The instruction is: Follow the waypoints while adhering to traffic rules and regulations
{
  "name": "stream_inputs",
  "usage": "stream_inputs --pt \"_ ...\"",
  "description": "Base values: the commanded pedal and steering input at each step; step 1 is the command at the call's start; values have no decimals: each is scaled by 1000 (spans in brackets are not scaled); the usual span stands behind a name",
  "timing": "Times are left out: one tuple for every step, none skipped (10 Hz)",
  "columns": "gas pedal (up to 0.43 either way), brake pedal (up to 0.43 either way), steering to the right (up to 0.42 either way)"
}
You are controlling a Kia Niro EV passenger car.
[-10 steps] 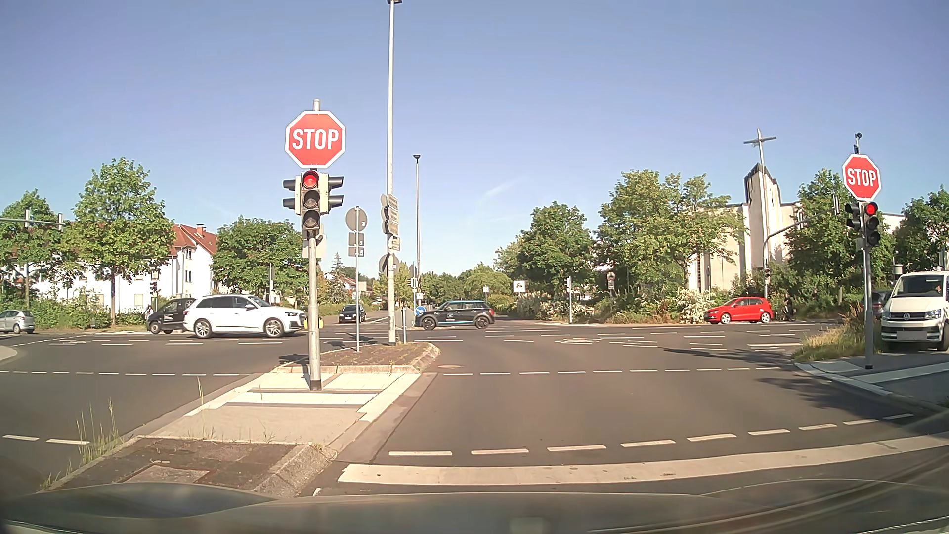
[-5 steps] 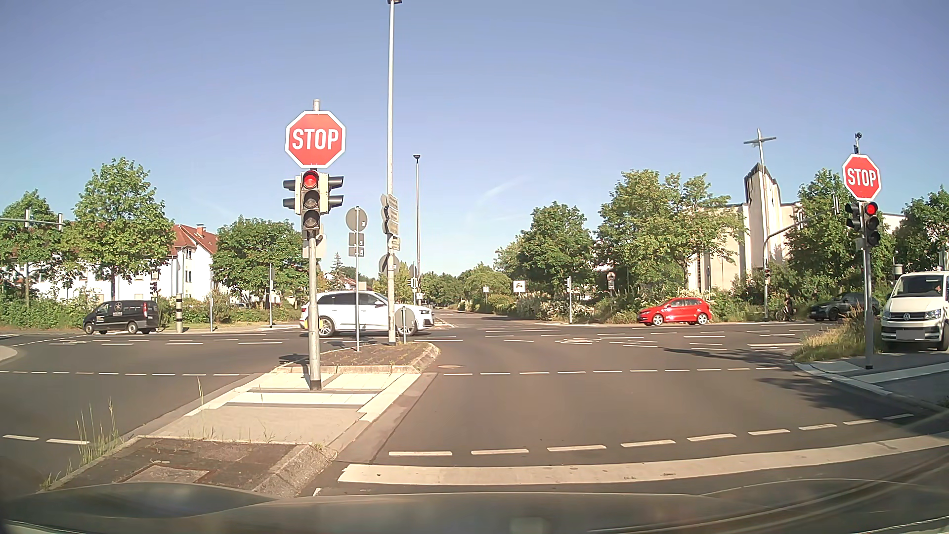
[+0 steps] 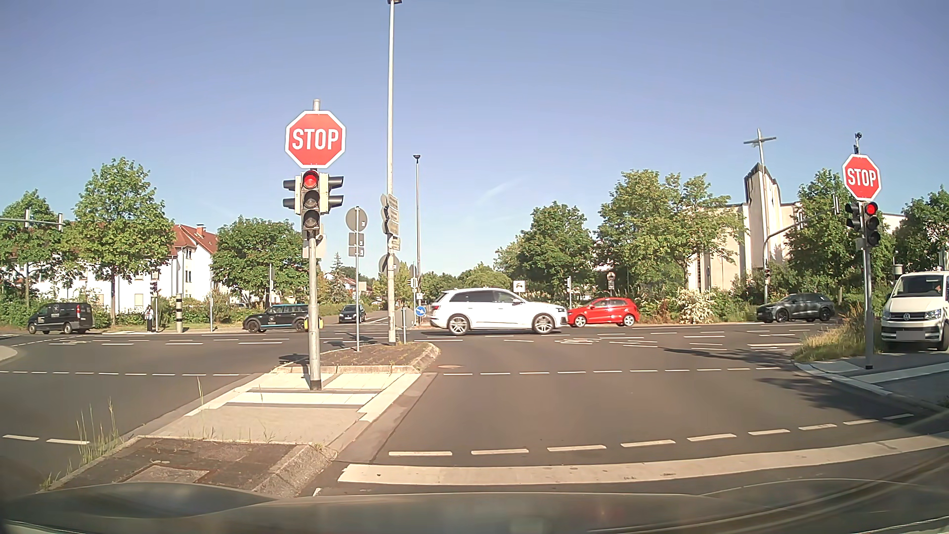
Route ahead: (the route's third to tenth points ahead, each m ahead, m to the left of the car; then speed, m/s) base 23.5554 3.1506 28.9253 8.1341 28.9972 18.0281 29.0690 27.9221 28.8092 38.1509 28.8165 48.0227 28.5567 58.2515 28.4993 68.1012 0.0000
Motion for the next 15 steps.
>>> stream_inputs --pt "0 305 19" --pt "0 305 19" --pt "0 305 19" --pt "0 305 19" --pt "0 305 19" --pt "0 305 19" --pt "0 305 19" --pt "0 305 19" --pt "0 305 19" --pt "0 305 19" --pt "0 305 19" --pt "0 305 19" --pt "0 305 19" --pt "0 305 19" --pt "0 305 19"
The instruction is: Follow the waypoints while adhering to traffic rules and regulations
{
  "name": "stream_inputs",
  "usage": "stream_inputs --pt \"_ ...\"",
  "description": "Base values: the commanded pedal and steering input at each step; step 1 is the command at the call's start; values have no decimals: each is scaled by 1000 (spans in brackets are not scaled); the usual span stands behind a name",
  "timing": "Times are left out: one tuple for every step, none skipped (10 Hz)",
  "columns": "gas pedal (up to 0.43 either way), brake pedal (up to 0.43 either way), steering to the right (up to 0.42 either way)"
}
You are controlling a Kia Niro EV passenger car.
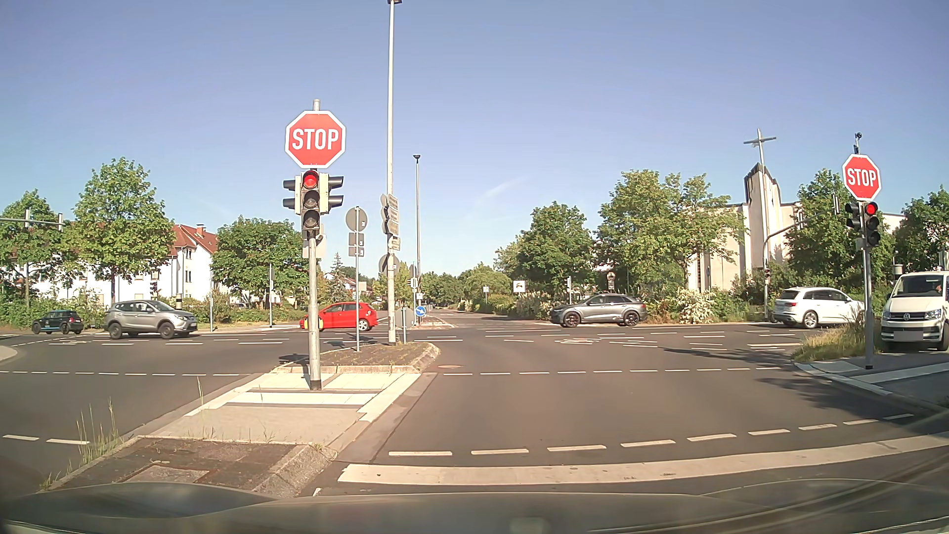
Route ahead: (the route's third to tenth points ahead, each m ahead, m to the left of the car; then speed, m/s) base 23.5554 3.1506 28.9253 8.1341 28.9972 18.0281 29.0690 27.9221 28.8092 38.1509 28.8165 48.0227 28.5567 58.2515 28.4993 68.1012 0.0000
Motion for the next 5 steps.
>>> stream_inputs --pt "0 305 19" --pt "0 305 19" --pt "0 305 19" --pt "0 305 19" --pt "0 305 19"
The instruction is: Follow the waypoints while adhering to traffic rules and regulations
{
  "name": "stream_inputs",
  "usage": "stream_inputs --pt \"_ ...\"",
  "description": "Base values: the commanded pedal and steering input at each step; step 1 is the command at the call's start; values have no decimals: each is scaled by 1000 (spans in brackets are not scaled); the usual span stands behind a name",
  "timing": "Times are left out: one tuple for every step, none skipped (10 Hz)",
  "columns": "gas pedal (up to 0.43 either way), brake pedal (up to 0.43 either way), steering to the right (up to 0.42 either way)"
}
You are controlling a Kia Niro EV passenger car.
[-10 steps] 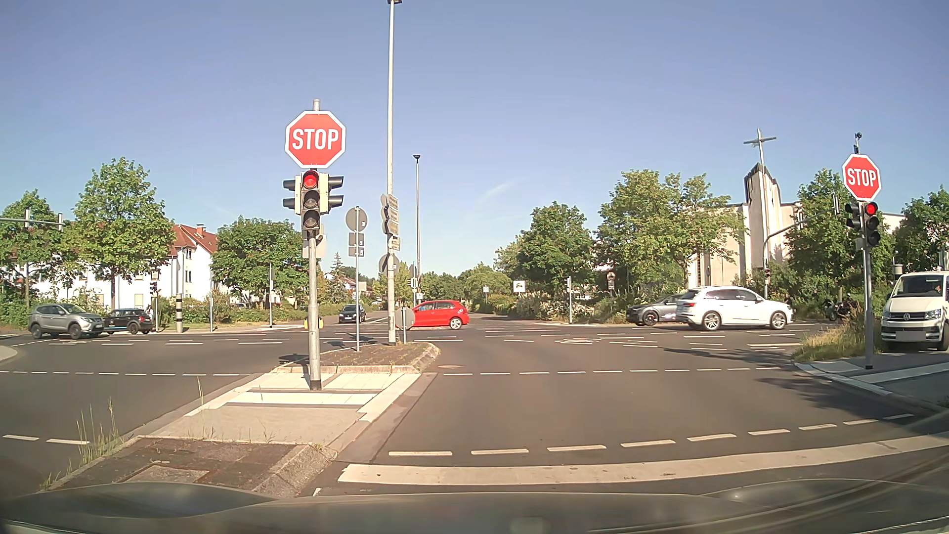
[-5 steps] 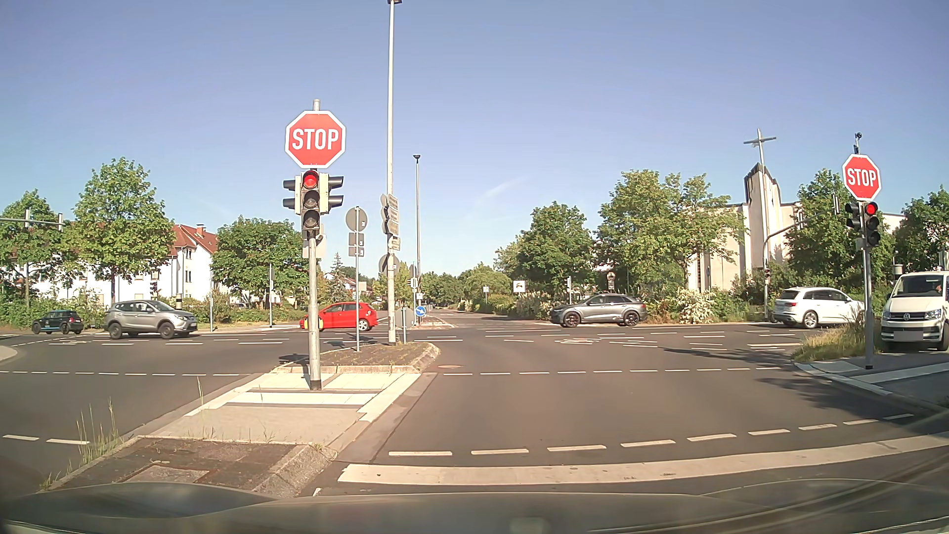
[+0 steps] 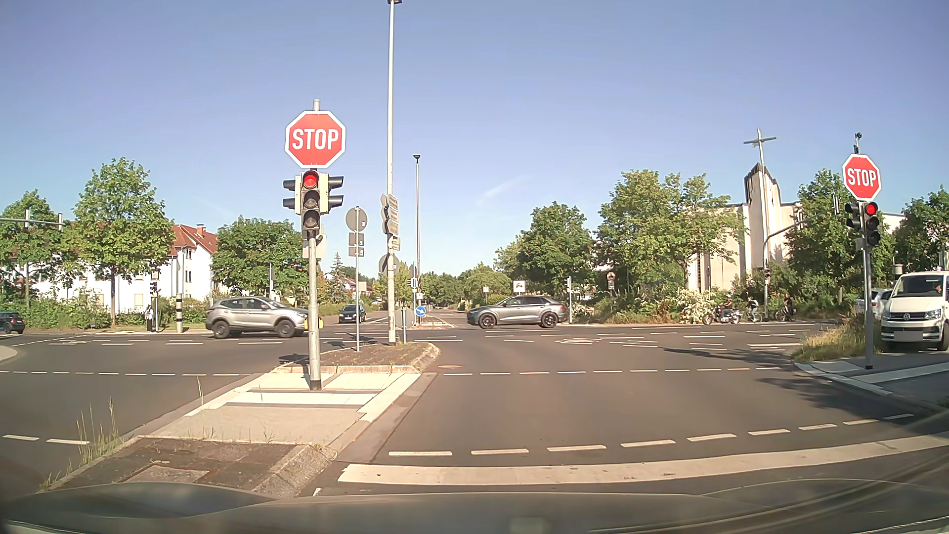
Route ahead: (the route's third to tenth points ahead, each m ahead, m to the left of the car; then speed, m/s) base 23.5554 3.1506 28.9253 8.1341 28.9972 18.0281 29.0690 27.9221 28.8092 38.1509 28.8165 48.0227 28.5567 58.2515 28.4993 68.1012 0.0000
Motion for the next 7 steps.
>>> stream_inputs --pt "0 311 19" --pt "0 305 19" --pt "0 305 19" --pt "0 305 19" --pt "0 305 19" --pt "0 305 19" --pt "0 305 19"
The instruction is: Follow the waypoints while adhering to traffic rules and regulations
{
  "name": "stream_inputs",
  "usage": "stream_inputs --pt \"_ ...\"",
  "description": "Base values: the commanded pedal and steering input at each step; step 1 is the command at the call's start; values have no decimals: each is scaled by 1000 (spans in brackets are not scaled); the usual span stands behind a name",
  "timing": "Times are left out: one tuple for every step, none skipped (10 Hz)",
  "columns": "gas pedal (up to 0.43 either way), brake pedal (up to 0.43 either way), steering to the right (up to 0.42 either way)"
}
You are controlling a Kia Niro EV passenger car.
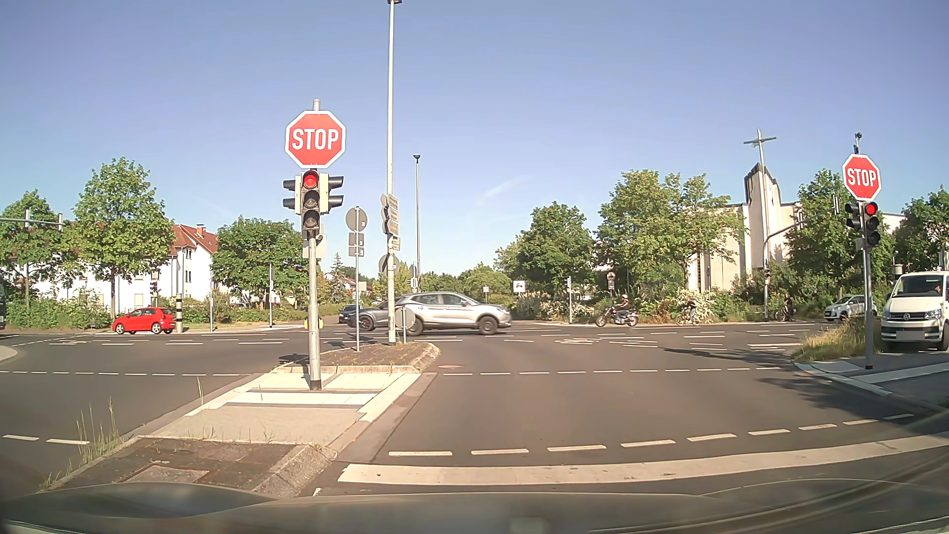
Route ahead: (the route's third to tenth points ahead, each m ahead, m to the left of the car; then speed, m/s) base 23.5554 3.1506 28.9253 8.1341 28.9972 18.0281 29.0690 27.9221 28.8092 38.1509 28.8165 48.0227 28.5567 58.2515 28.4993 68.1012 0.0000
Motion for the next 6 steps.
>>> stream_inputs --pt "0 305 19" --pt "0 305 19" --pt "0 305 19" --pt "0 305 19" --pt "0 305 19" --pt "0 305 20"
